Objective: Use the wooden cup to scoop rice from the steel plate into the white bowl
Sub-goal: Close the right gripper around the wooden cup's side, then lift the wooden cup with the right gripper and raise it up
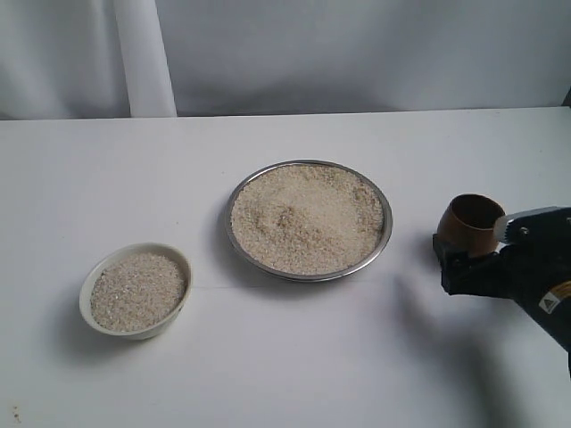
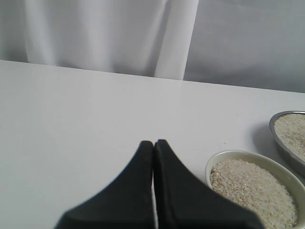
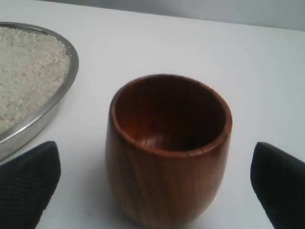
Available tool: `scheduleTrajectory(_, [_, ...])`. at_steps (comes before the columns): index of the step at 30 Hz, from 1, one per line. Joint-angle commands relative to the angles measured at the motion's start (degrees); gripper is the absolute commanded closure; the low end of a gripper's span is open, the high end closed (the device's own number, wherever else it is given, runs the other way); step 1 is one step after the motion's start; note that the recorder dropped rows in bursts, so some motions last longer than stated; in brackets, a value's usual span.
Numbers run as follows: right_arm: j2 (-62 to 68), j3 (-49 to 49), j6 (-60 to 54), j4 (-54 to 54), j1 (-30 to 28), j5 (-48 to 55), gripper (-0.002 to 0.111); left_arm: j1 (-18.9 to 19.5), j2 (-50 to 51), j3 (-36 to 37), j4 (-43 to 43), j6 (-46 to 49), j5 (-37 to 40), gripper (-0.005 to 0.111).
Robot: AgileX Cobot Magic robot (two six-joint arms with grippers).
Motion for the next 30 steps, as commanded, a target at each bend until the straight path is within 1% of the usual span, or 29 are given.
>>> scheduleTrajectory(1, [0.1,-2.1,-0.9,0.3,0.3,1.1,0.003,-0.3,0.0,0.1,-0.3,-0.2,-0.5,0.107])
scheduleTrajectory(13, [7.3,-2.8,-1.7,2.5,0.3,-0.9,0.003,-0.3,0.0,0.1,-0.3,-0.2,-0.5,0.107])
scheduleTrajectory(26, [7.4,-8.0,-1.7,2.1,0.3,-0.9,0.003,-0.3,0.0,0.1,-0.3,-0.2,-0.5,0.107])
scheduleTrajectory(30, [7.4,-9.4,-1.7,2.5,0.3,0.6,0.003,-0.3,0.0,0.1,-0.3,-0.2,-0.5,0.107])
